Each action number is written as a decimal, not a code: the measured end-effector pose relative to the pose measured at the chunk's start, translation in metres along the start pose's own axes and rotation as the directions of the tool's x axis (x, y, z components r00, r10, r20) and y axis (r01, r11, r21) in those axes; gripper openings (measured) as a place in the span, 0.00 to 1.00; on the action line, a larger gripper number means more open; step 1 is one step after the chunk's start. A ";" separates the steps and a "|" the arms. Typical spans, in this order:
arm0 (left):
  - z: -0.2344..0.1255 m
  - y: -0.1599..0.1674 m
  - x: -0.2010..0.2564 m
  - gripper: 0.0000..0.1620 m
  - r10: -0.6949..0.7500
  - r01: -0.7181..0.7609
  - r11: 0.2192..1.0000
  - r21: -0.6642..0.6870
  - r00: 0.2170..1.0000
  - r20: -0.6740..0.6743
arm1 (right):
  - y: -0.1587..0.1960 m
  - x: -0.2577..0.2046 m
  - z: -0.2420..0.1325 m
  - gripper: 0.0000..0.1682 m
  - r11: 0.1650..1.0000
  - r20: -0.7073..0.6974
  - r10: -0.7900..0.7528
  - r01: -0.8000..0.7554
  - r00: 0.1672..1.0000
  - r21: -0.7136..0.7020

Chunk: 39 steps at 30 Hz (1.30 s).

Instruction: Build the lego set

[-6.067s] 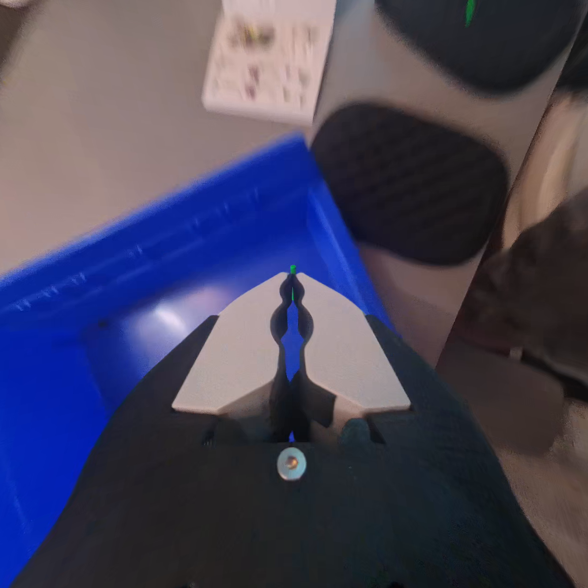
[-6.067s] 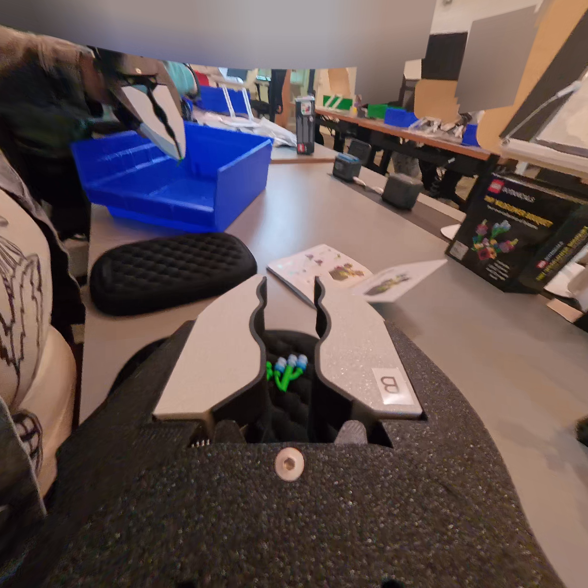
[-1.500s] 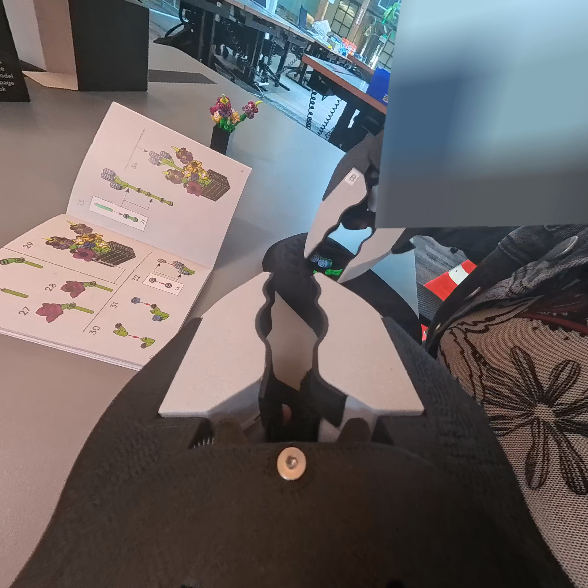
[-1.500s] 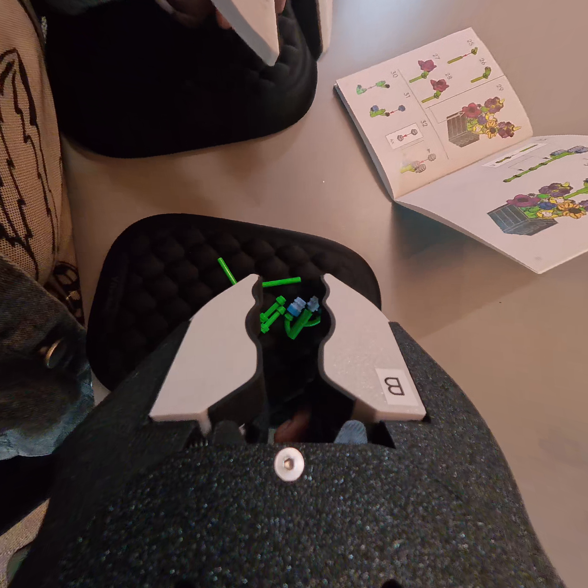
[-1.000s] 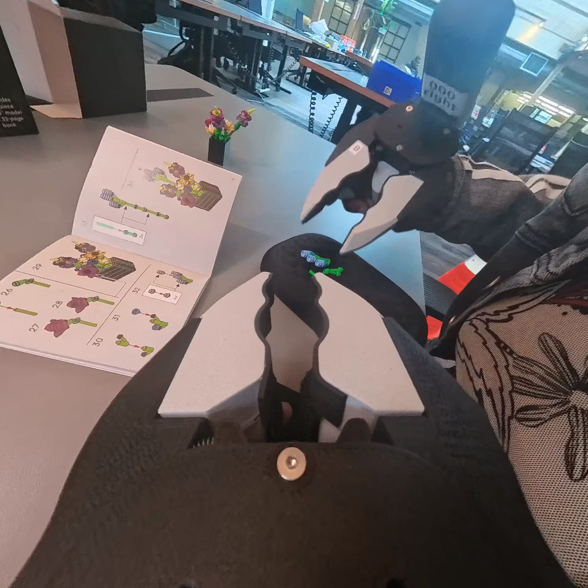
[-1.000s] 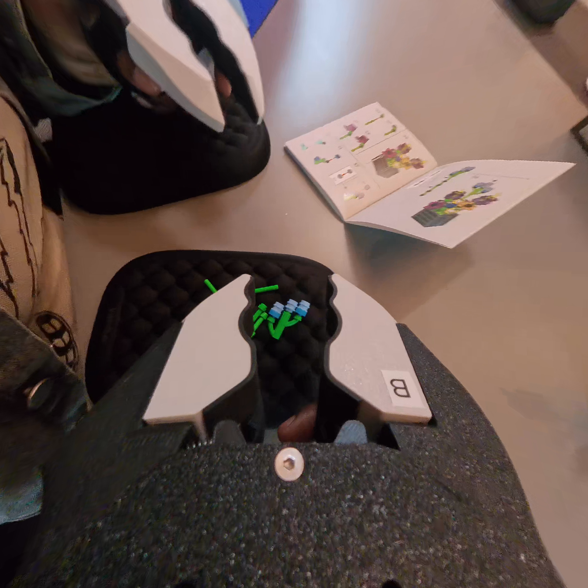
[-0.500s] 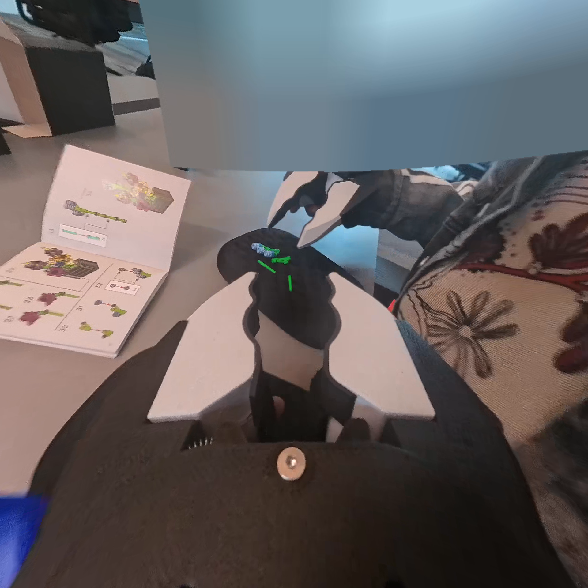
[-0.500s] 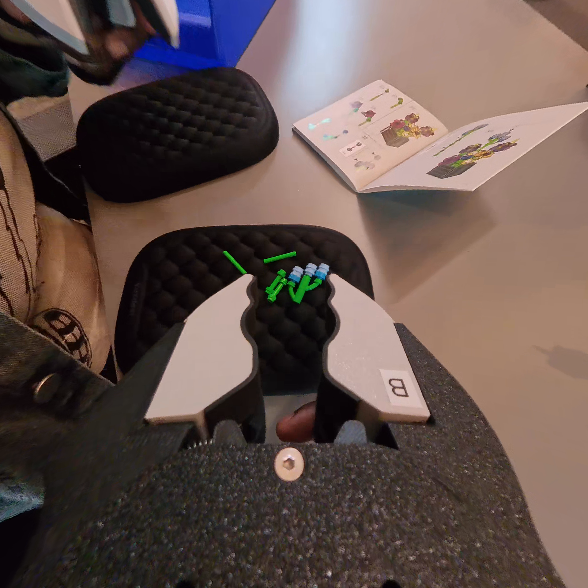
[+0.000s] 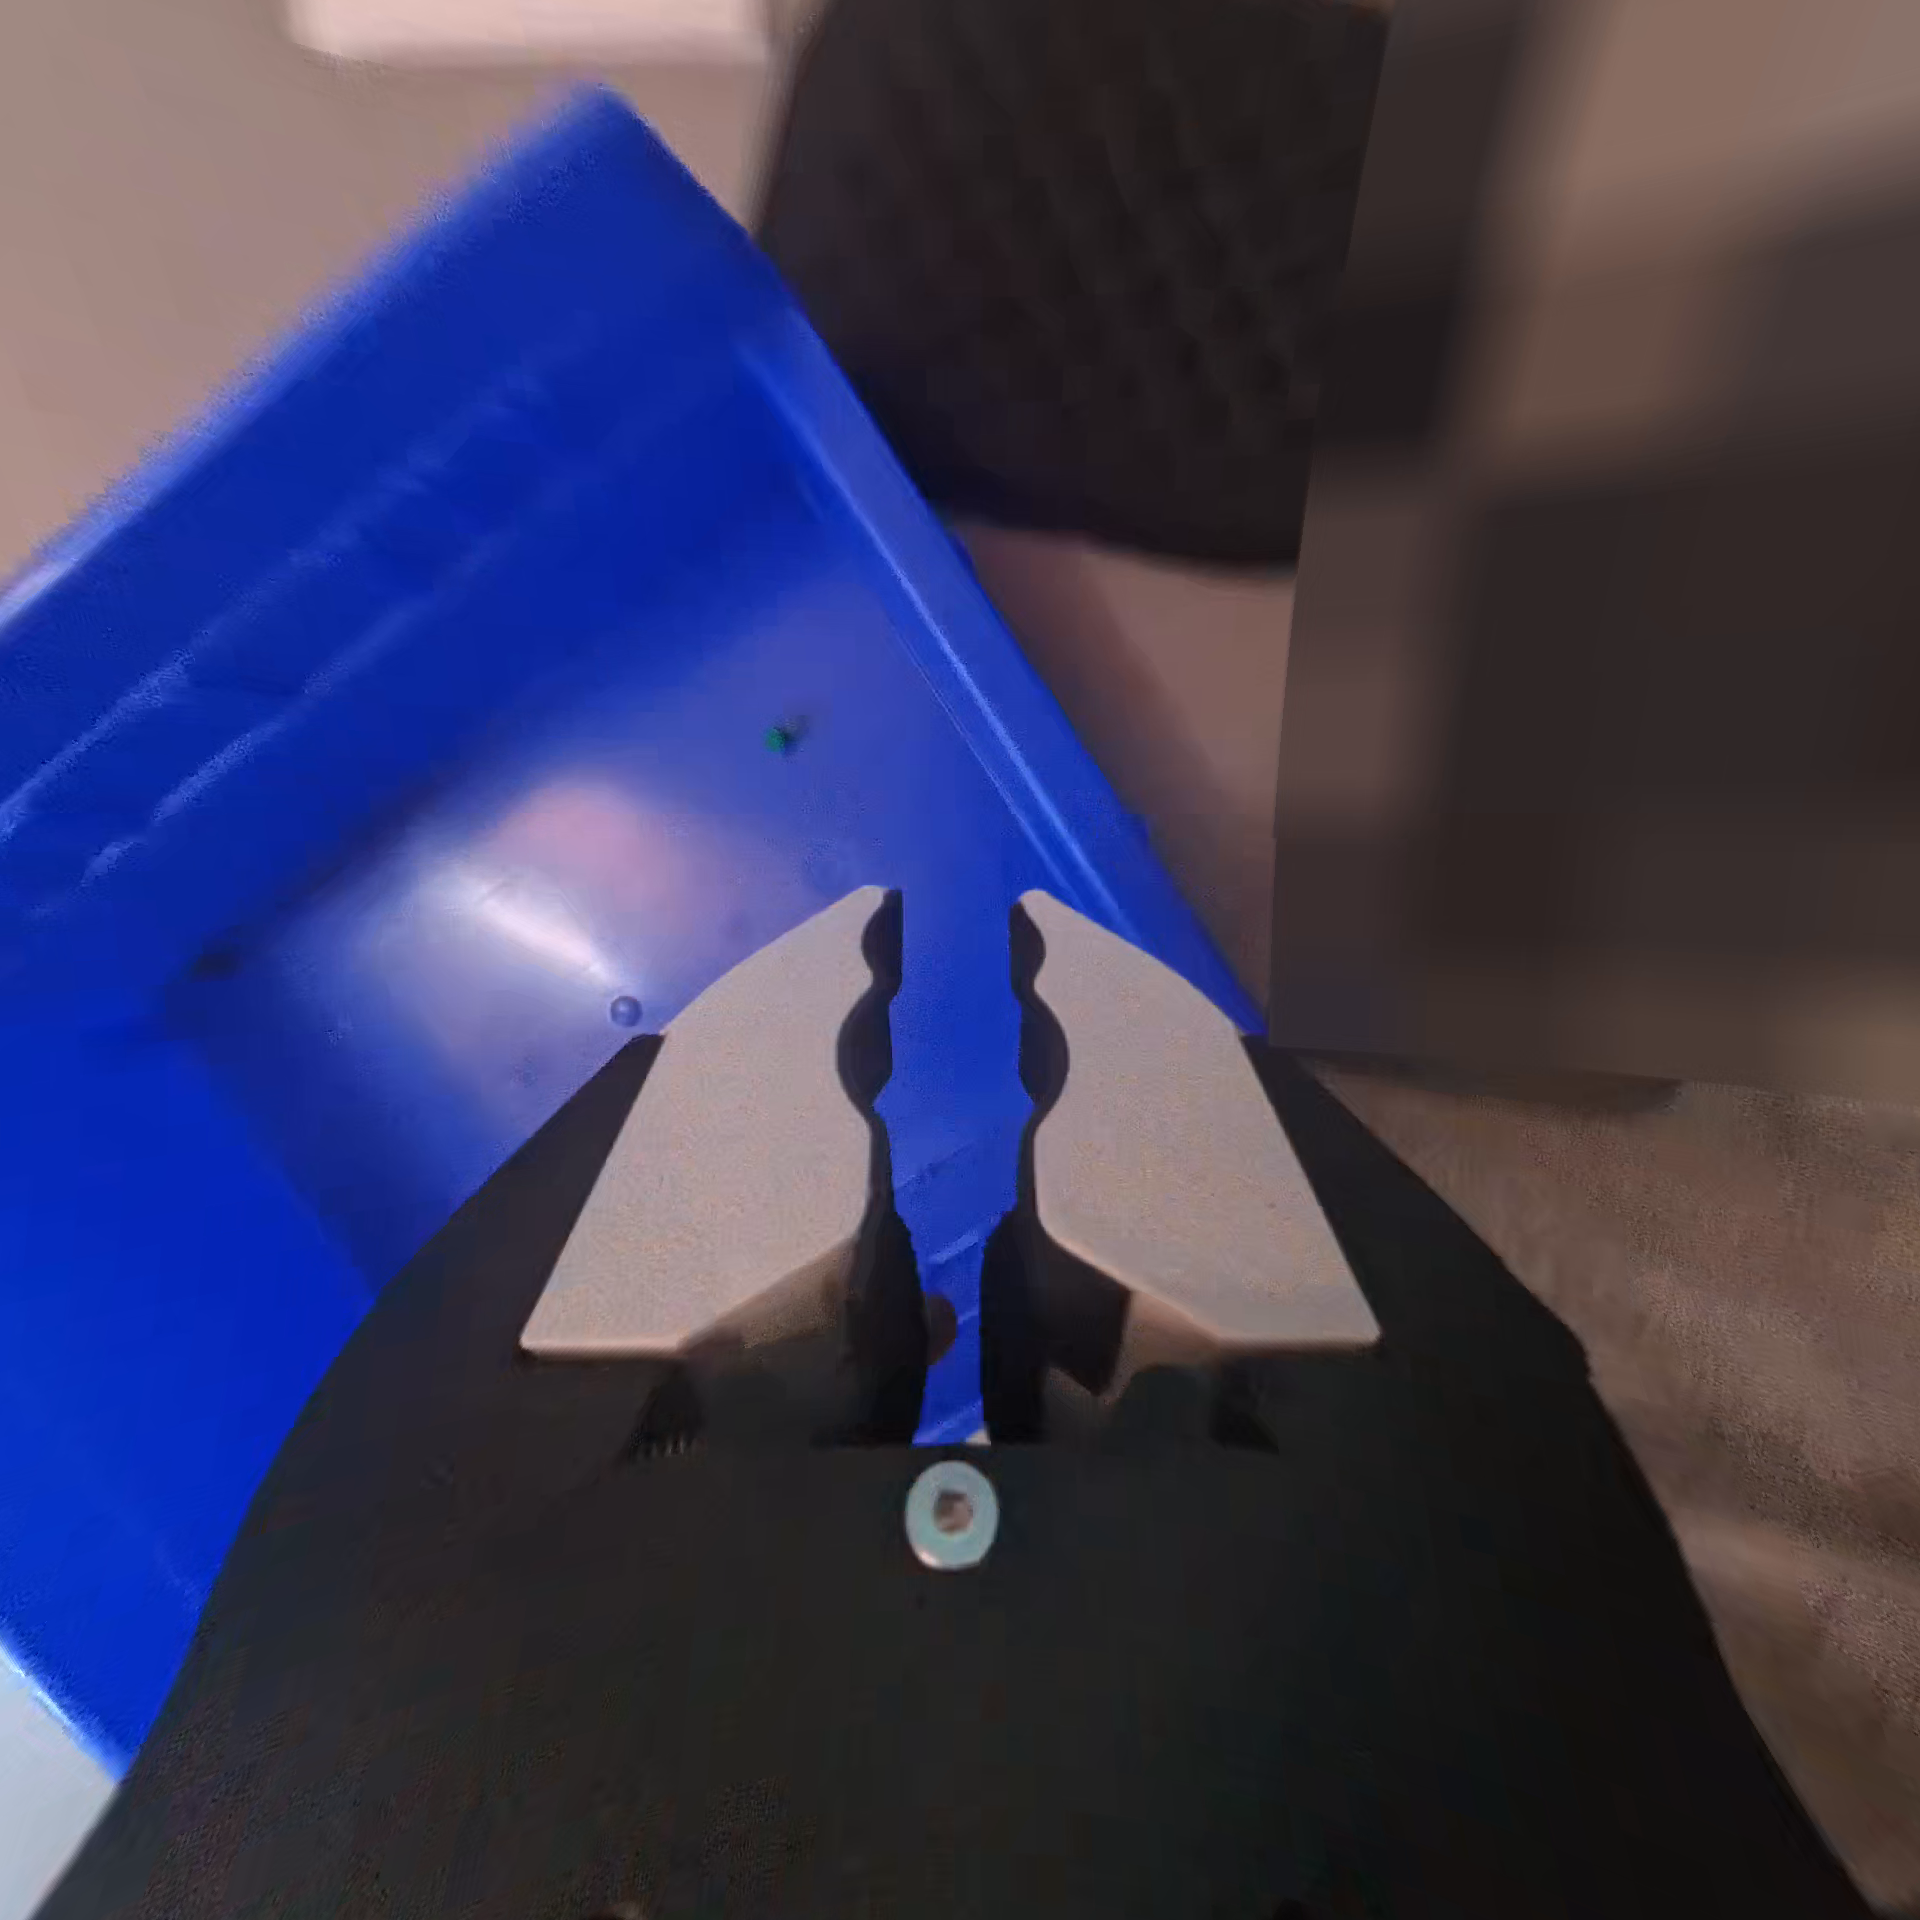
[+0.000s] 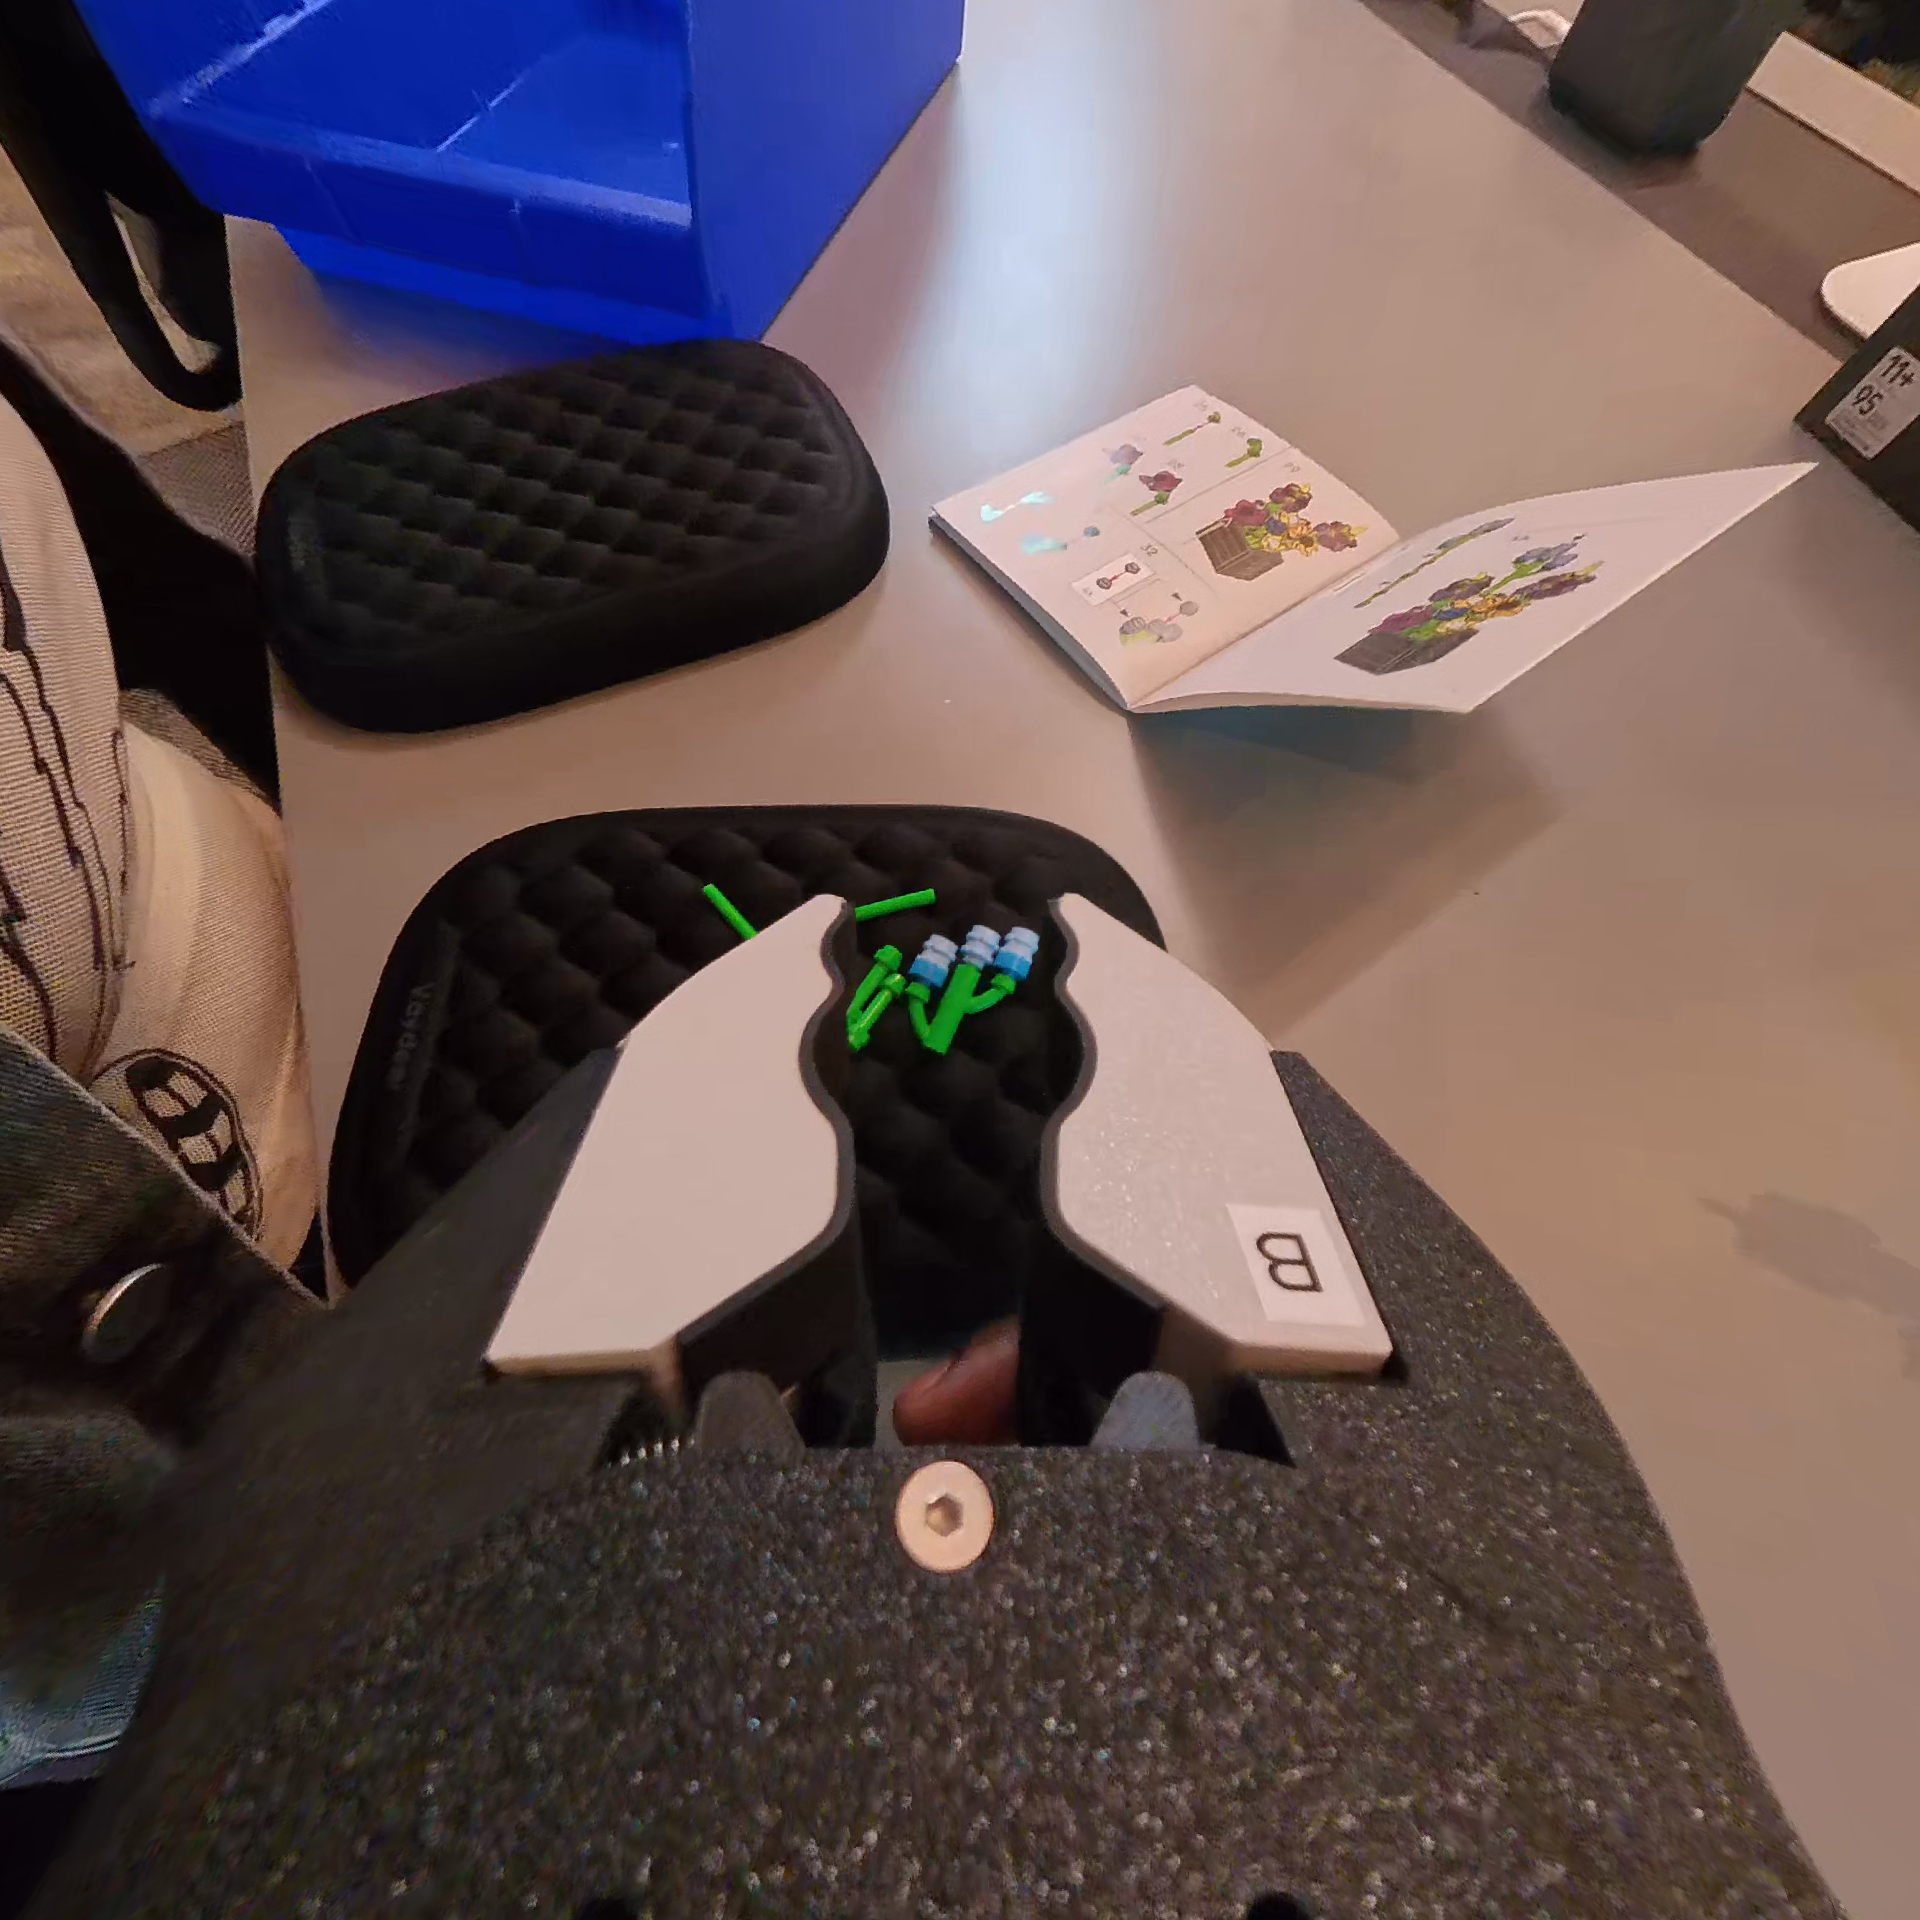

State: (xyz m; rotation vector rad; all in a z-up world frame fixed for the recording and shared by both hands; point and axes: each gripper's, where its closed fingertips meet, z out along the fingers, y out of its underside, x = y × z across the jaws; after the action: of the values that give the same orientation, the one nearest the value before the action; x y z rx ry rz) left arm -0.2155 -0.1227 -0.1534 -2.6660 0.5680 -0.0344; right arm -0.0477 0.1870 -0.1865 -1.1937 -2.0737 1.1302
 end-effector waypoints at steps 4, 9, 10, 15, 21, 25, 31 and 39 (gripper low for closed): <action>0.027 0.019 0.009 0.08 0.308 -0.320 0.947 -0.019 0.924 -0.225 | -0.004 0.003 0.006 0.20 1.000 0.002 0.012 -0.012 1.000 -0.017; 0.040 0.029 0.031 0.06 0.393 -0.395 0.913 0.099 0.791 -0.470 | -0.009 0.008 0.015 0.20 0.998 0.009 0.004 -0.003 1.000 -0.064; 0.043 0.035 0.031 0.06 0.400 -0.418 0.905 0.076 0.779 -0.483 | -0.010 0.009 0.017 0.20 0.998 0.008 0.001 -0.001 1.000 -0.070; 0.054 0.045 0.032 0.07 0.403 -0.435 0.898 0.061 0.760 -0.510 | -0.014 0.009 0.024 0.20 0.997 0.020 -0.013 0.014 1.000 -0.073; 0.061 0.050 0.030 0.07 0.421 -0.454 0.889 0.053 0.769 -0.481 | -0.013 0.013 0.019 0.20 0.996 -0.002 -0.033 0.032 0.999 -0.082; 0.061 0.053 0.034 0.07 0.426 -0.471 0.881 0.040 0.755 -0.498 | -0.014 0.014 0.013 0.20 0.995 -0.030 -0.049 0.047 0.998 -0.087; 0.064 0.058 0.041 0.07 0.423 -0.487 0.873 0.029 0.728 -0.539 | -0.013 0.014 0.007 0.20 0.994 -0.058 -0.062 0.057 0.996 -0.088; 0.061 0.044 0.015 0.05 0.306 -0.343 0.939 -0.018 0.860 -0.409 | -0.020 0.008 0.007 0.19 0.996 -0.045 -0.078 0.076 0.996 -0.049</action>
State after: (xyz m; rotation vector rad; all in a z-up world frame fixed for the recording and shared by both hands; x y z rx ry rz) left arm -0.2117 -0.1415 -0.2281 -2.6189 1.1722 -0.4799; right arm -0.0662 0.1857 -0.1733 -1.1411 -2.1029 1.0132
